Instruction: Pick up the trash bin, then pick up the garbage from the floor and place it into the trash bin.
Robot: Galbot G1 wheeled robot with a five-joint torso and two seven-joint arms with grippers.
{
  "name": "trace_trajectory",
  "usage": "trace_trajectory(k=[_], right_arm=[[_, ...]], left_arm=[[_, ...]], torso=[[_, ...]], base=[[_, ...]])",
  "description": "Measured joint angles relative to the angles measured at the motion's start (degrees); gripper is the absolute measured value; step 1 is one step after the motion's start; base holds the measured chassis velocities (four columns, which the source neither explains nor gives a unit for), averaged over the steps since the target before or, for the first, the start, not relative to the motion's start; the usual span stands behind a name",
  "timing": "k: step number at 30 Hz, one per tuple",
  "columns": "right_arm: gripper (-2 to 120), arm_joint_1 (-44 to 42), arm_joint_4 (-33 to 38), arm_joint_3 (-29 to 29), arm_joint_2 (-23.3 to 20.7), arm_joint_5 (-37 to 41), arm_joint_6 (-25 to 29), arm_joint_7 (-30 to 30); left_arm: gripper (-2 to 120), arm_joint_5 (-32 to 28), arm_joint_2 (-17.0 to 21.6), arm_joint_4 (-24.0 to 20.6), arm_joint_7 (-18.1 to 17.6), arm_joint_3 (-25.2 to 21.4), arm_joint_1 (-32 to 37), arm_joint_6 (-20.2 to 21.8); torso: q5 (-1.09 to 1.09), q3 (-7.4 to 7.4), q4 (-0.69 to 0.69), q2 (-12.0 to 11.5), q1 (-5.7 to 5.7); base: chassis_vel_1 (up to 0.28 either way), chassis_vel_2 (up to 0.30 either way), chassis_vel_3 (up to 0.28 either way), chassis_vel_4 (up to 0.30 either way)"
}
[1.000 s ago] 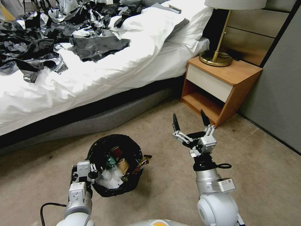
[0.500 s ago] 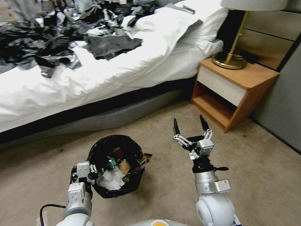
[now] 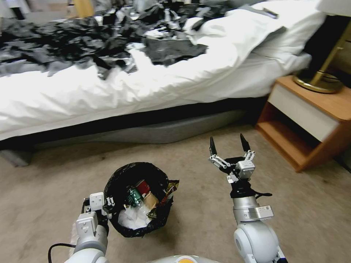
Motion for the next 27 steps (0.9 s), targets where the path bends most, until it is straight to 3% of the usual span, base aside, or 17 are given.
trace_trajectory(k=[27], right_arm=[[100, 0.2, -1.0, -1.1, -0.5, -0.2, -0.4, -0.3]], left_arm=[[1, -3.0, 0.1, -0.8, -0.7, 0.0, 0.3, 1.6]], torso=[[0.0, 0.0, 0.0, 0.0, 0.0]], base=[[0.128, 0.124, 0.127, 0.126]])
